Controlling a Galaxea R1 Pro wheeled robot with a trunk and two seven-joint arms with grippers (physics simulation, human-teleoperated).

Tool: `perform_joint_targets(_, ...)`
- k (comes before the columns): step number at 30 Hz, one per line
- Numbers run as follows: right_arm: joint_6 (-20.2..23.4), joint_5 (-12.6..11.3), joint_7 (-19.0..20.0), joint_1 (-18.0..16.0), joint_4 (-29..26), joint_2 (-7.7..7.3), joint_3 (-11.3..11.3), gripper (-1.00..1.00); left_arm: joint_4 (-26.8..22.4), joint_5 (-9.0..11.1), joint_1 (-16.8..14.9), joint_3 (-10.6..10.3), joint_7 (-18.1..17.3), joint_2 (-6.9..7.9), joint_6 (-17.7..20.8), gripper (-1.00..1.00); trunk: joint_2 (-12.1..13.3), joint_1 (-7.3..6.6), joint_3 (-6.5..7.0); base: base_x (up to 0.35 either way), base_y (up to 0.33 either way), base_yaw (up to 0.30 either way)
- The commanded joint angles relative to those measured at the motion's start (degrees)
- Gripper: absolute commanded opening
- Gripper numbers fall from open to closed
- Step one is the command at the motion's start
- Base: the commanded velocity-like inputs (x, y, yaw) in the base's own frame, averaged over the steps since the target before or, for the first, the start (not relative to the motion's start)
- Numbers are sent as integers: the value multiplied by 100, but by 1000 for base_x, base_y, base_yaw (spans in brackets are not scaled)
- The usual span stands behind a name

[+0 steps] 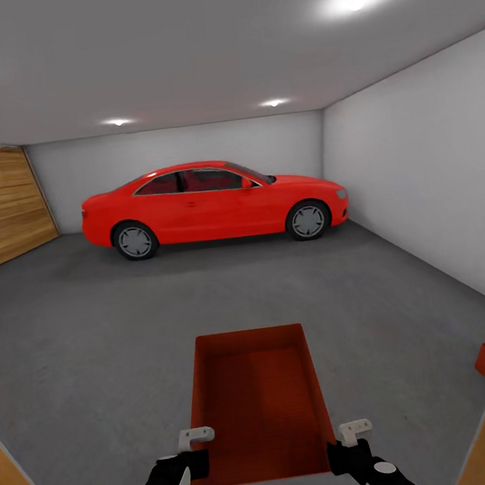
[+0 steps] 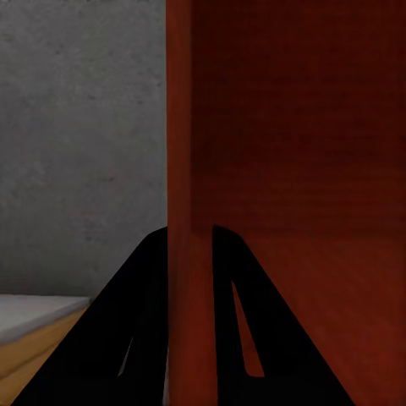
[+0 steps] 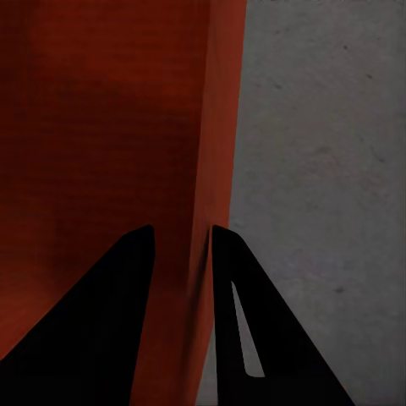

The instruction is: Move the two storage containers from the living room to the garage. In the garage, place one container on the floor and stack the other container on top of it (either order is fine).

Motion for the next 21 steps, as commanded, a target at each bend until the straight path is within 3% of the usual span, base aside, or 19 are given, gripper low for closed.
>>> perform_joint_targets(1, -25, 44, 22, 5, -14, -4, 311, -100, -6, -134, -5, 220, 34, -7, 41, -100, -4, 2, -1, 3, 0, 0)
perform_joint_targets(21, -25, 47, 22, 5, -14, -4, 311, -100, -6, -135, -5, 220, 34, -7, 41, -100, -4, 2, -1, 0, -22, 0)
